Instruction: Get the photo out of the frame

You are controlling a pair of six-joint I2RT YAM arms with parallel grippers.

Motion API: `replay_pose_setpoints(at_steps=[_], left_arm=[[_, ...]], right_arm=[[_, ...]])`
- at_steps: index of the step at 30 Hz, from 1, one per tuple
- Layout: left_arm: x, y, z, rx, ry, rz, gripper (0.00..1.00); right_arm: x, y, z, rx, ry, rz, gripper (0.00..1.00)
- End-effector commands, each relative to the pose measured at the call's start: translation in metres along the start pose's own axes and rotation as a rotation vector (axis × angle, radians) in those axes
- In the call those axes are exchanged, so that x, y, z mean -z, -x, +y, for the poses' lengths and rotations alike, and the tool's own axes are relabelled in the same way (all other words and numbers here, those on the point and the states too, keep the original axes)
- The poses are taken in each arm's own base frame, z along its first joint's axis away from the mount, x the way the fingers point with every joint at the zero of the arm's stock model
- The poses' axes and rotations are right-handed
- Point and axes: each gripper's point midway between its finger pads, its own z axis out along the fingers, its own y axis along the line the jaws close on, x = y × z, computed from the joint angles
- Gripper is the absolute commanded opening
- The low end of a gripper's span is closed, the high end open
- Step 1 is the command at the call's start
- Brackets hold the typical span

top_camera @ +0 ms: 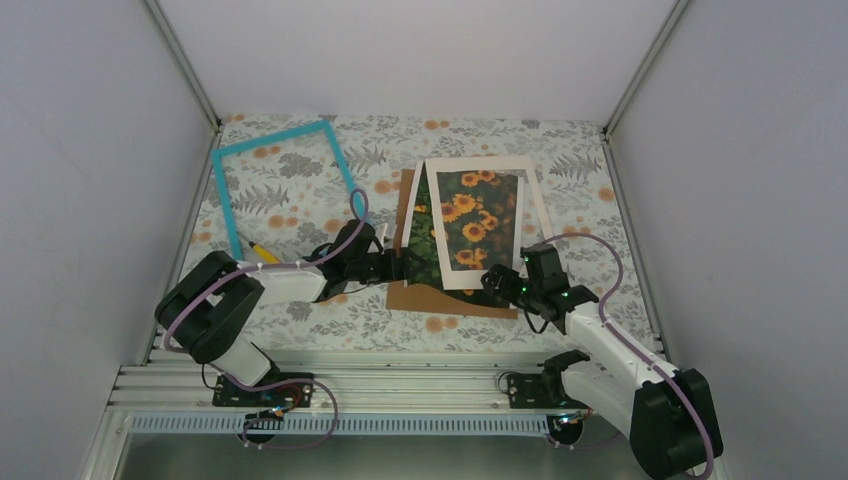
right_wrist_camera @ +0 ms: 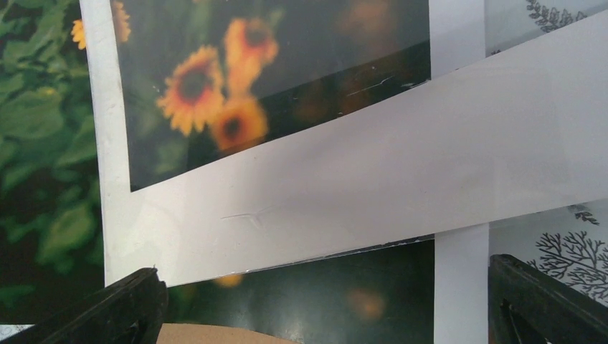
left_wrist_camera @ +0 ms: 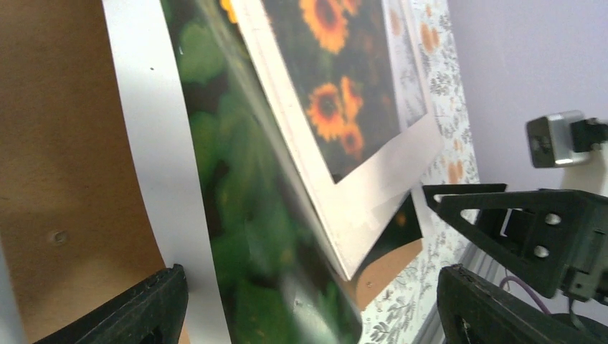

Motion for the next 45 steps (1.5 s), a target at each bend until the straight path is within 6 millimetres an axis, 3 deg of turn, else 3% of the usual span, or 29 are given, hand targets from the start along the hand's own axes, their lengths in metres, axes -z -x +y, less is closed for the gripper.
replay_pose_setpoints(at_steps=[1,10,21,29,40,45], left_arm=[[0.008,0.000,-0.025,-0.052,-0.067,-0.005,0.87],[0.004,0.014,-0.026,-0.103,-0.043,-0.040,0.87],[0.005,0.041,-0.013,-0.131,0.022,-0.091,0.87],[0.005,0.030,0.002,-0.109,0.065,-0.064,0.87],[0.013,0.019,0.036,-0.101,0.253,-0.020,0.87],[0.011,0.016,0.042,-0.107,0.282,-0.003,0.87]], right_arm=[[0.007,0.007,0.013,0.026,0.043,-0.013,1.00],[0.006,0.007,0.013,0.021,0.055,-0.022,1.00],[0.011,0.009,0.017,0.026,0.080,-0.044,1.00],[0.017,0.014,0.025,0.019,0.122,-0.076,1.00],[0.002,0.015,0.009,0.036,0.028,-0.056,1.00],[-0.004,0.012,-0.008,0.016,-0.059,-0.046,1.00]])
